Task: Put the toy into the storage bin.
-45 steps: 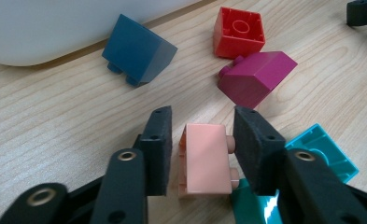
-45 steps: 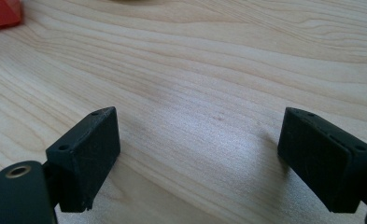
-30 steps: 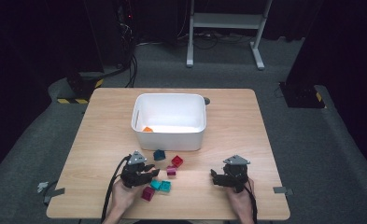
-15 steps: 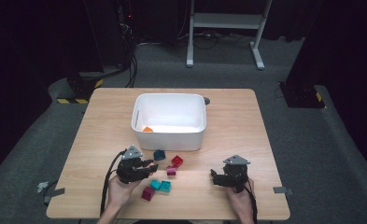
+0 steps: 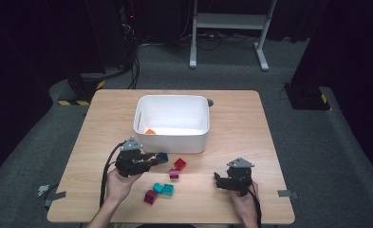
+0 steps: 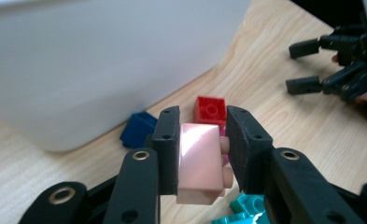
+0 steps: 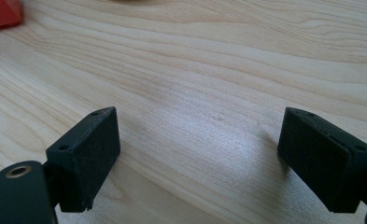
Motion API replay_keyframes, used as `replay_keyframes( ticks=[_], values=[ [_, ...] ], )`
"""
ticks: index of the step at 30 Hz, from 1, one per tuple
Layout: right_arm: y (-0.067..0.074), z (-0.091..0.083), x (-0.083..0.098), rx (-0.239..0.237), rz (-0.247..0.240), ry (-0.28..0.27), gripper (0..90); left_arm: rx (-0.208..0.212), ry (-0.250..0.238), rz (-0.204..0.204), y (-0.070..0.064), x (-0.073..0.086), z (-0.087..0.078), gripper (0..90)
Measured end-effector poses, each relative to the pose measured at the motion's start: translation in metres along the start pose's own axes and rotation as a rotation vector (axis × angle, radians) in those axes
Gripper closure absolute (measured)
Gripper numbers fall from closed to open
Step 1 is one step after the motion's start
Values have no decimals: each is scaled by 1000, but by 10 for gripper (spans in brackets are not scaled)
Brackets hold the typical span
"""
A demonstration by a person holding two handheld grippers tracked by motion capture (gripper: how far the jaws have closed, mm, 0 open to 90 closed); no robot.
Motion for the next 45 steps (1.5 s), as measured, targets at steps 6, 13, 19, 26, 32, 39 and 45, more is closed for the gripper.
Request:
replay_keyframes(
  ticks=[6, 13, 19, 26, 32, 39, 45],
  values=[
    [0, 0, 0, 0, 0, 0, 126, 31, -24, -35, 7, -16, -5, 659],
    [0, 0, 0, -1, 0, 0, 126, 29, -51, -28, 13, -34, -15, 659],
    [0, 0, 0, 0, 0, 1, 126, 42, -70, -48, 21, -52, -21, 659],
    [0, 0, 0, 0, 0, 0, 126, 19, -72, -62, 30, -63, -17, 659],
    [0, 0, 0, -1, -1, 1, 126, 10, -92, -64, 34, -75, -19, 660],
    [0, 0, 0, 0, -1, 1, 126, 6, -101, -72, 39, -88, -19, 659],
    [0, 0, 0, 0, 0, 0, 126, 1, -102, -71, 41, -94, -12, 660]
  ],
)
Point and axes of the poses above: each handheld gripper's, and its own axes: z roughly forward along the jaws, x roughly out of its underside, y roughly to its left, the point moved 4 cm from there along z, roughly forward along the jaws, and after that the axes turned 14 degrees about -x, right-handed, at the moved point
